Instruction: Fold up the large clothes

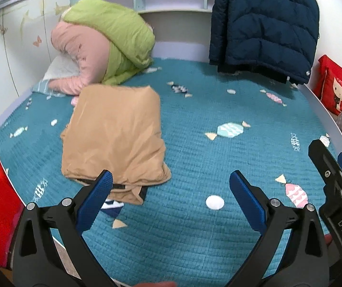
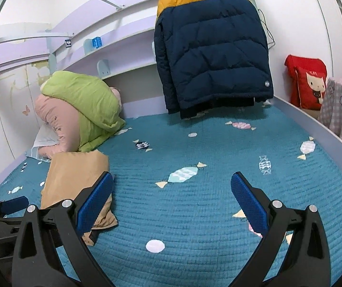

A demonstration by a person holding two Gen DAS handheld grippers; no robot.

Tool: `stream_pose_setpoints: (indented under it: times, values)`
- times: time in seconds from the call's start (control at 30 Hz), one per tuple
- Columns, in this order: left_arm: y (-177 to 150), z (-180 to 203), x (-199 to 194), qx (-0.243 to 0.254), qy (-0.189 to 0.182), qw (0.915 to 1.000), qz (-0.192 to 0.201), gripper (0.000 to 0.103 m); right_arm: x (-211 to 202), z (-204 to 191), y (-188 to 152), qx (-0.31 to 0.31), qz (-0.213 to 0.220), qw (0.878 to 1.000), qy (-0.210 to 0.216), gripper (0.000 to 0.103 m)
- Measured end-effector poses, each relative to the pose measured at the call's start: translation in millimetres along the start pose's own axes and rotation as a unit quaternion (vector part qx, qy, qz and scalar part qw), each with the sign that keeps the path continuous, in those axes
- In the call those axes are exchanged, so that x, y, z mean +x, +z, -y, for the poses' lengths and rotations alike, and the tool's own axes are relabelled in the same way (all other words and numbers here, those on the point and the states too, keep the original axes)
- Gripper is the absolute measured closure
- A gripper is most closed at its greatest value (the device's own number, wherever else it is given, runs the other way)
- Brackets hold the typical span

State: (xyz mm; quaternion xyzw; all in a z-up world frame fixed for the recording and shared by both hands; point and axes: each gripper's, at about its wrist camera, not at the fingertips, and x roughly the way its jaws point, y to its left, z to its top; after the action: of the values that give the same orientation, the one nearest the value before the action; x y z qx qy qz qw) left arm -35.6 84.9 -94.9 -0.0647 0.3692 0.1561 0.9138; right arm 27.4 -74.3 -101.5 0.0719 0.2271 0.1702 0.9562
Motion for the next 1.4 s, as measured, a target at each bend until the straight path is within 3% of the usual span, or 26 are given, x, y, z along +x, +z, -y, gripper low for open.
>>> stream_pose_setpoints:
  times: [0.17, 0.23, 0.37, 0.43, 0.53, 0.67, 0.73, 0.8, 0.87, 0.9, 1.0, 1.07, 1.13, 1.23, 1.4]
  values:
    - [-2, -30, 24, -0.035, 0.002, 0.9982, -0.048, 0.005, 21, -11, -5, -0.002, -0.04, 0.998, 0.042, 0.008]
    - [-3, -50, 44, -0.048, 0.03, 0.9957, -0.073, 0.005, 49, -21, -12, 0.008, -0.099, 0.994, 0.047, 0.008]
    - [-2, -89, 82, -0.053, 0.086, 0.9887, -0.111, 0.005, 115, -41, -38, 0.067, -0.208, 0.967, 0.127, 0.008]
    - [-3, -104, 97, -0.061, 0.093, 0.986, -0.125, 0.005, 145, -58, -45, 0.057, -0.245, 0.957, 0.144, 0.024]
    - [-1, -122, 122, -0.07, 0.069, 0.9855, -0.138, 0.005, 194, -80, -54, 0.076, -0.3, 0.936, 0.166, 0.028]
    - [-2, -137, 153, -0.085, 0.05, 0.9832, -0.154, 0.005, 225, -104, -61, 0.068, -0.333, 0.924, 0.172, 0.032]
    - [-4, -148, 171, -0.107, 0.03, 0.9787, -0.172, 0.006, 232, -111, -63, 0.069, -0.347, 0.918, 0.18, 0.049]
    - [-6, -159, 185, -0.136, 0.013, 0.9735, -0.183, 0.008, 235, -112, -64, 0.088, -0.353, 0.909, 0.202, 0.056]
    - [-4, -169, 202, -0.163, -0.004, 0.9675, -0.193, 0.03, 236, -113, -66, 0.085, -0.36, 0.906, 0.207, 0.058]
    - [-2, -174, 210, -0.169, 0.002, 0.9652, -0.199, 0.031, 239, -113, -66, 0.082, -0.365, 0.904, 0.207, 0.062]
    - [11, -167, 204, -0.121, 0.01, 0.9753, -0.184, 0.057, 247, -113, -75, 0.07, -0.391, 0.898, 0.192, 0.068]
    - [17, -159, 193, -0.091, 0.003, 0.98, -0.177, 0.084, 249, -115, -81, 0.074, -0.396, 0.891, 0.208, 0.075]
    - [27, -156, 177, -0.086, -0.015, 0.9824, -0.165, 0.097, 254, -122, -86, 0.081, -0.408, 0.88, 0.23, 0.084]
    - [49, -155, 144, -0.079, -0.037, 0.9895, -0.116, 0.097, 263, -137, -93, 0.074, -0.41, 0.875, 0.245, 0.085]
    - [77, -152, 119, -0.068, -0.045, 0.993, -0.086, 0.098, 282, -169, -92, 0.114, -0.414, 0.851, 0.303, 0.087]
